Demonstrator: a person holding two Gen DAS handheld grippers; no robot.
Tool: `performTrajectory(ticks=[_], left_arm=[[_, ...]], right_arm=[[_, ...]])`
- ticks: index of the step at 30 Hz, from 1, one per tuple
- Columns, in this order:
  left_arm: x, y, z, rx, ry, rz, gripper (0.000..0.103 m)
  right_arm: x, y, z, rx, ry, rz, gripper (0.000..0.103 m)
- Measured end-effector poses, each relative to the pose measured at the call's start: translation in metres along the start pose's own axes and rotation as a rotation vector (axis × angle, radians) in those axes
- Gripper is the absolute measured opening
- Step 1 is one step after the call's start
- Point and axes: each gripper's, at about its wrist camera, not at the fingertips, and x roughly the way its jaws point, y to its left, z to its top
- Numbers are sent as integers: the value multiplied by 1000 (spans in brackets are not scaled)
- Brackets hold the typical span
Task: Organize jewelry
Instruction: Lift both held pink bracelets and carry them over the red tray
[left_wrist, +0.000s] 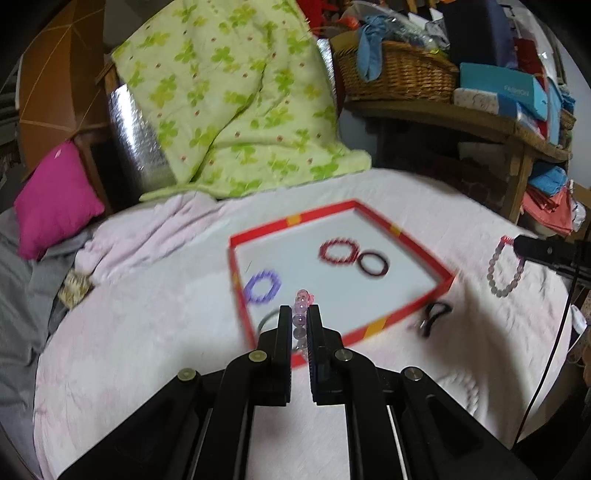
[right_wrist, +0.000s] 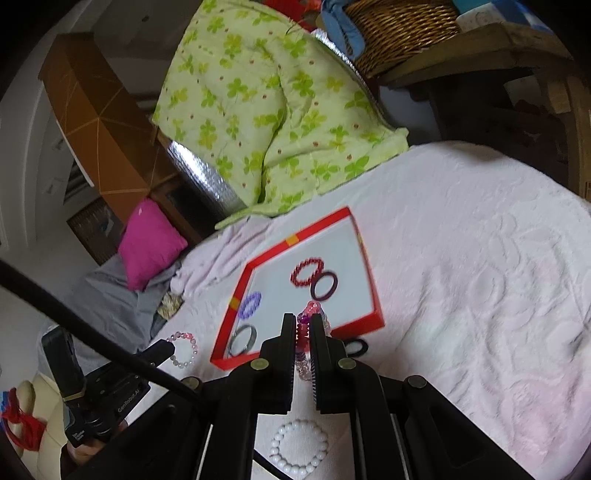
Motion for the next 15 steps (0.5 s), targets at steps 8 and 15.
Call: performTrajectory(ticks=[8,15], left_arm=[[9,0,38,-8,-51,-70,8],[25,14,41,-40,-44,-42,8]], right_arm=[[-9,-4,24,4,-53,-20,8],[23,5,46,0,-38,-1,8]])
